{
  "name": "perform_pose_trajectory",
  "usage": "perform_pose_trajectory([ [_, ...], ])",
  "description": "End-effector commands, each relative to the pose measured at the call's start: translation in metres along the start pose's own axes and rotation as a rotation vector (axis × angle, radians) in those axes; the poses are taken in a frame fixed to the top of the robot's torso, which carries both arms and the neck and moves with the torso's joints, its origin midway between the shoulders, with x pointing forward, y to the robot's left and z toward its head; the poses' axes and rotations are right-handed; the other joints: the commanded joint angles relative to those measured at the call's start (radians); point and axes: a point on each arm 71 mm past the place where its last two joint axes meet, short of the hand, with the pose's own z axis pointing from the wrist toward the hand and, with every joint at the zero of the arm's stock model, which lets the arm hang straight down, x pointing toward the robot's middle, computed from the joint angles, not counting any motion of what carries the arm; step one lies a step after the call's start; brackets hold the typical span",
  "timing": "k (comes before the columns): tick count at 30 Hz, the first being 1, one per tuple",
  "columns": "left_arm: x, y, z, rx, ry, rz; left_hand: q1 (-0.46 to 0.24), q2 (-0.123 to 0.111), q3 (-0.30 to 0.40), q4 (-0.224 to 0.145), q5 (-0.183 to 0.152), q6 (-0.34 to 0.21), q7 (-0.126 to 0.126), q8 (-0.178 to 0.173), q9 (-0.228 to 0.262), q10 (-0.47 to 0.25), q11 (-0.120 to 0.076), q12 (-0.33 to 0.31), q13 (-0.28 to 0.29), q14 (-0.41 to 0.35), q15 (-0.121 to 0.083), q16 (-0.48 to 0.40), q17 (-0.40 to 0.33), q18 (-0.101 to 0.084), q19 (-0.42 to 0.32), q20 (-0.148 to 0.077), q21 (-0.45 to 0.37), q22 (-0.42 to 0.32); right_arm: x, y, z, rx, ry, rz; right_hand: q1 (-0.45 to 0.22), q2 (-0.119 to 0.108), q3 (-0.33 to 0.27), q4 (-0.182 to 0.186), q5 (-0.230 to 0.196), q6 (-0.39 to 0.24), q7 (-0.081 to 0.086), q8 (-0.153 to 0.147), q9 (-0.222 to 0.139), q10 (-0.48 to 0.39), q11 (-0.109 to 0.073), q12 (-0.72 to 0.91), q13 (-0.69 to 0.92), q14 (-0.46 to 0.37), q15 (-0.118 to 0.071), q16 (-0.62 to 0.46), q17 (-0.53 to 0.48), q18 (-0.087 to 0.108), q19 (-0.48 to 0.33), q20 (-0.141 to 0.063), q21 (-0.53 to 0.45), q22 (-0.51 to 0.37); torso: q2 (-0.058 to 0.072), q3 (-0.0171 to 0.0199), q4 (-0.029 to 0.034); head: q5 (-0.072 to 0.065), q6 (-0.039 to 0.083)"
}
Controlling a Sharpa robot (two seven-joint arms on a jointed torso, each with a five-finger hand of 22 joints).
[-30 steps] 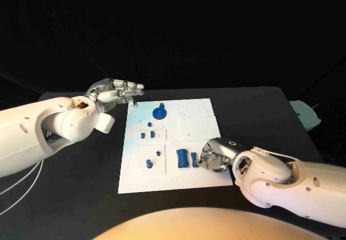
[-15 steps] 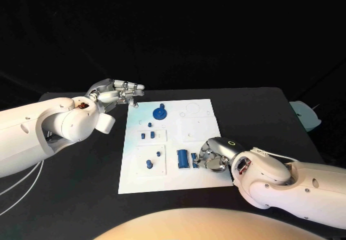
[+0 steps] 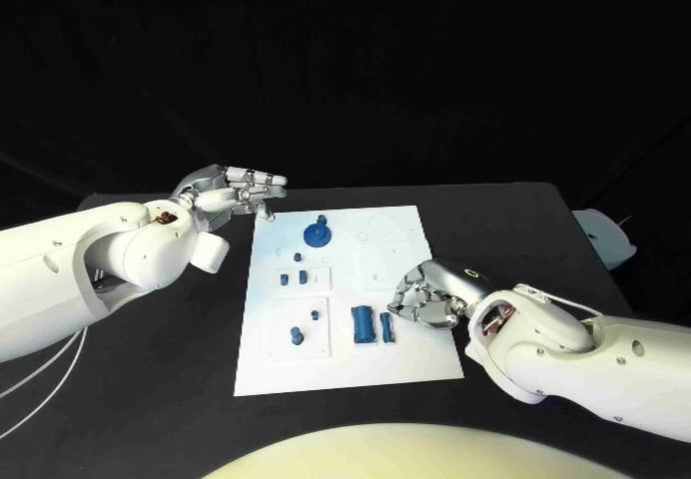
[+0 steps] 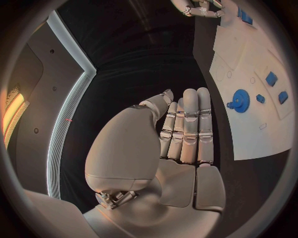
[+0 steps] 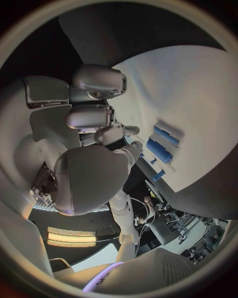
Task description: Assemble the parts on the task board
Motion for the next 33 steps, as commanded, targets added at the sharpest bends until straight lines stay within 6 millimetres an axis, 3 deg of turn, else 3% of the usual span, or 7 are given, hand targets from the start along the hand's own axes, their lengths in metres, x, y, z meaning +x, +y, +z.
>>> perform_pose_trajectory([
  [1, 0.000, 0.002, 0.003, 0.012, -0.002, -0.047, -0.004, 0.003, -0.004, 0.004, 0.000, -0.007, 0.003, 0.005, 0.001, -0.009, 0.001, 0.006, 0.001, -0.004, 0.004, -0.006, -0.002, 0.005, 0.004, 0.000, -0.007, -0.001, -0.013, -0.004, 0.012, -0.102, -0.005, 0.293, 0.054, 0.005, 0.011, -0.028, -0.012, -0.033, 0.020, -0.022, -0.010, -0.136, 0.021, -0.208, -0.129, -0.012, 0.021, -0.108, -0.117, 0.043, -0.102, 0.018, -0.244, 0.079, -0.017, -0.0049, -0.0029, -0.001, 0.021],
  [5, -0.004, 0.006, 0.009, 0.015, -0.032, -0.084, -0.012, 0.001, -0.012, 0.009, 0.001, -0.009, 0.001, 0.006, 0.001, -0.007, 0.000, 0.013, 0.003, -0.021, 0.006, -0.017, -0.006, 0.004, -0.006, 0.003, -0.019, -0.008, -0.032, -0.022, 0.034, -0.096, -0.037, 0.493, 0.103, 0.008, 0.021, -0.053, -0.042, -0.086, 0.053, -0.045, -0.030, -0.301, 0.052, -0.457, -0.324, -0.124, 0.049, -0.333, -0.373, 0.100, -0.275, 0.044, -0.632, -0.066, -0.036, -0.0099, -0.0032, 0.001, 0.046],
  [13, -0.010, 0.015, 0.024, 0.055, -0.103, -0.149, -0.016, 0.005, -0.026, 0.023, 0.000, -0.018, 0.011, 0.016, 0.001, -0.048, 0.024, 0.007, -0.014, -0.206, 0.053, -0.252, -0.120, -0.011, -0.149, 0.055, -0.207, -0.109, -0.070, -0.057, 0.087, -0.071, -0.195, 0.759, 0.184, 0.018, 0.076, -0.105, -0.164, -0.102, 0.084, -0.073, -0.106, -0.372, 0.087, -0.669, -0.579, -0.256, 0.086, -0.689, -0.671, 0.113, -0.381, 0.083, -0.857, -0.227, -0.067, -0.0209, -0.0102, -0.001, 0.113],
  [29, -0.006, 0.039, 0.051, 0.111, -0.202, -0.213, -0.014, 0.028, -0.085, 0.016, -0.001, -0.048, -0.007, -0.046, -0.002, -0.068, 0.088, -0.196, -0.060, -0.297, 0.152, -0.777, -0.321, -0.034, -0.265, 0.160, -0.638, -0.371, -0.087, -0.073, 0.141, -0.080, -0.250, 0.973, 0.135, 0.018, 0.135, -0.161, -0.205, -0.021, 0.121, -0.215, -0.303, -0.275, 0.158, -1.052, -1.144, -0.392, 0.187, -1.305, -1.089, 0.111, -0.493, 0.192, -1.126, -0.574, -0.103, -0.0131, -0.0052, 0.021, 0.184],
  [30, -0.005, 0.040, 0.050, 0.064, -0.163, -0.190, -0.434, 0.052, -0.188, -0.039, -0.052, -0.338, -0.054, -0.114, -0.067, -0.349, 0.023, -0.235, -0.122, -0.548, 0.092, -0.814, -0.384, -0.065, -0.472, 0.072, -0.708, -0.401, -0.087, -0.076, 0.139, -0.027, -0.280, 0.886, -0.270, 0.097, 0.032, -0.178, -0.248, -0.327, 0.062, -0.281, -0.367, -0.598, 0.109, -1.073, -1.172, -0.716, 0.151, -1.332, -1.142, 0.047, -0.773, 0.122, -1.188, -0.782, -0.097, -0.0160, -0.0086, 0.017, 0.175],
  [32, -0.004, 0.040, 0.049, 0.065, -0.166, -0.189, -0.481, 0.063, -0.204, -0.039, -0.052, -0.372, -0.064, -0.114, -0.067, -0.381, 0.021, -0.247, -0.122, -0.576, 0.089, -0.826, -0.384, -0.076, -0.491, 0.063, -0.724, -0.409, -0.086, -0.075, 0.138, -0.027, -0.283, 0.890, -0.317, 0.097, 0.018, -0.178, -0.250, -0.357, 0.058, -0.281, -0.380, -0.631, 0.107, -1.148, -1.187, -0.749, 0.150, -1.345, -1.158, 0.047, -0.803, 0.118, -1.188, -0.819, -0.096, -0.0151, -0.0071, 0.017, 0.178],
  [33, -0.003, 0.041, 0.049, 0.067, -0.170, -0.186, -0.529, 0.137, -0.216, -0.039, -0.052, -0.404, -0.069, -0.114, -0.067, -0.413, 0.014, -0.253, -0.122, -0.604, 0.083, -0.833, -0.384, -0.076, -0.513, 0.054, -0.733, -0.413, -0.086, -0.074, 0.137, -0.028, -0.287, 0.895, -0.363, 0.097, 0.005, -0.178, -0.255, -0.391, 0.051, -0.281, -0.388, -0.666, 0.102, -1.148, -1.192, -0.785, 0.146, -1.350, -1.166, 0.047, -0.834, 0.110, -1.188, -0.844, -0.096, -0.0138, -0.0048, 0.019, 0.183],
])
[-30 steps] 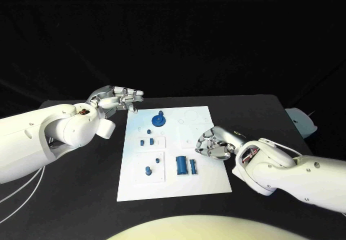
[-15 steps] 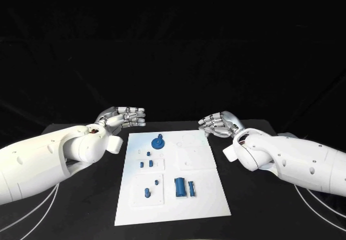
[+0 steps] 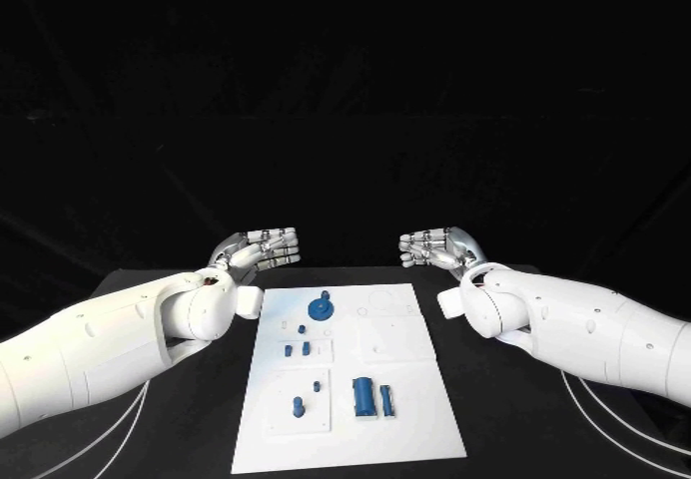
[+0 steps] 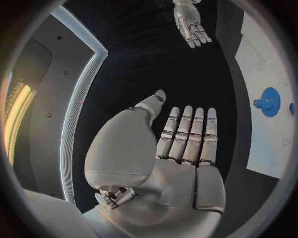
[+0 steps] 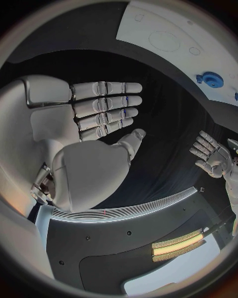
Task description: Assemble the parts on the task board
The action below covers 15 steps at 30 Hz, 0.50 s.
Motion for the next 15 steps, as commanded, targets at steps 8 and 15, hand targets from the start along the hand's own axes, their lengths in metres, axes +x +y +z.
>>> perform_pose_trajectory([
  [8, 0.016, 0.006, -0.011, 0.036, -0.061, 0.042, -0.621, 0.099, -0.160, -0.037, -0.036, -0.430, -0.076, -0.047, -0.045, -0.417, -0.091, -0.073, -0.043, -0.370, -0.083, -0.070, -0.044, -0.066, -0.297, -0.130, -0.119, -0.109, 0.015, 0.007, -0.020, -0.023, -0.065, 0.079, -0.603, 0.055, -0.159, -0.010, -0.122, -0.449, -0.086, -0.046, -0.102, -0.477, -0.137, -0.076, -0.117, -0.479, -0.103, -0.111, -0.093, -0.078, -0.416, -0.100, -0.043, -0.326, 0.003, 0.0161, 0.0282, 0.015, 0.056],
  [15, 0.036, 0.012, -0.030, 0.091, -0.145, 0.102, -0.772, 0.099, -0.199, -0.037, -0.036, -0.533, -0.153, -0.047, -0.045, -0.517, -0.112, -0.148, -0.043, -0.459, -0.168, -0.143, -0.044, -0.077, -0.369, -0.162, -0.148, -0.109, 0.032, 0.019, -0.048, -0.032, -0.141, 0.169, -0.749, 0.055, -0.197, -0.010, -0.122, -0.557, -0.174, -0.046, -0.127, -0.592, -0.137, -0.076, -0.117, -0.595, -0.103, -0.111, -0.116, -0.089, -0.517, -0.124, -0.043, -0.405, 0.003, 0.0188, 0.0329, 0.017, 0.066],
])
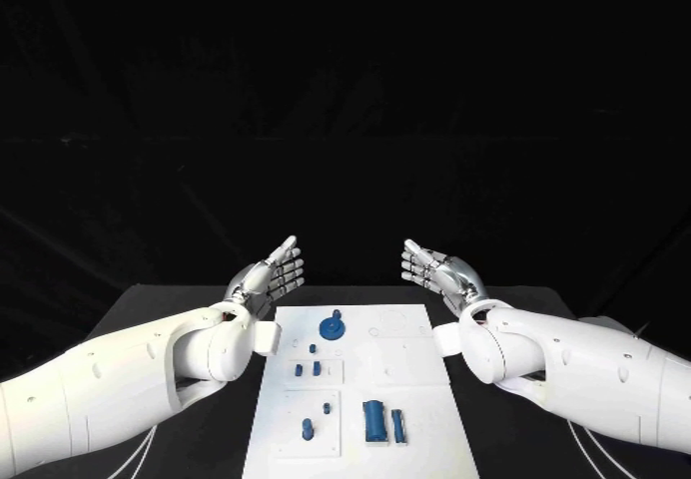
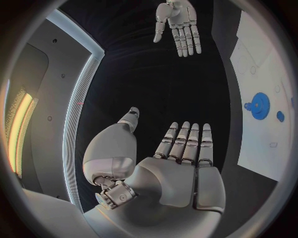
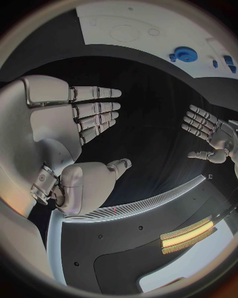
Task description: Assemble the parts on the task board
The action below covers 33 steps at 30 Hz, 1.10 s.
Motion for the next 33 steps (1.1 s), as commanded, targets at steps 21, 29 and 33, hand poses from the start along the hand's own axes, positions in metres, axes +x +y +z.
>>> perform_pose_trajectory([
  [21, 0.017, -0.003, -0.024, 0.147, -0.183, 0.141, -0.479, 0.010, -0.176, -0.003, -0.009, -0.330, -0.060, -0.007, -0.004, -0.321, -0.099, -0.051, -0.005, -0.285, -0.080, -0.044, -0.004, -0.101, -0.228, -0.142, -0.131, -0.014, 0.006, 0.012, -0.025, -0.024, -0.169, 0.063, -0.464, 0.005, -0.174, -0.001, -0.023, -0.344, -0.090, -0.007, -0.112, -0.367, -0.037, -0.011, -0.020, -0.368, -0.012, -0.017, -0.102, -0.115, -0.319, -0.109, -0.009, -0.250, 0.000, 0.0028, 0.0047, 0.001, 0.004],
  [29, 0.017, -0.003, -0.024, 0.147, -0.183, 0.141, -0.537, 0.010, -0.176, -0.003, -0.009, -0.371, -0.060, -0.007, -0.004, -0.360, -0.099, -0.051, -0.005, -0.318, -0.080, -0.044, -0.004, -0.101, -0.255, -0.142, -0.131, -0.014, 0.006, 0.012, -0.025, -0.024, -0.169, 0.063, -0.519, 0.005, -0.174, -0.001, -0.023, -0.386, -0.090, -0.007, -0.112, -0.412, -0.037, -0.011, -0.020, -0.413, -0.012, -0.017, -0.102, -0.115, -0.357, -0.109, -0.009, -0.281, 0.000, 0.0028, 0.0047, 0.001, 0.004],
  [33, 0.017, -0.003, -0.024, 0.147, -0.183, 0.141, -0.560, 0.010, -0.176, -0.003, -0.009, -0.386, -0.060, -0.007, -0.004, -0.375, -0.099, -0.051, -0.005, -0.331, -0.080, -0.044, -0.004, -0.101, -0.327, -0.142, -0.131, -0.014, 0.006, 0.012, -0.025, -0.024, -0.169, 0.063, -0.542, 0.005, -0.174, -0.001, -0.023, -0.400, -0.090, -0.007, -0.112, -0.428, -0.037, -0.011, -0.020, -0.430, -0.012, -0.017, -0.102, -0.115, -0.373, -0.109, -0.009, -0.357, 0.000, 0.0028, 0.0047, 0.001, 0.004],
])
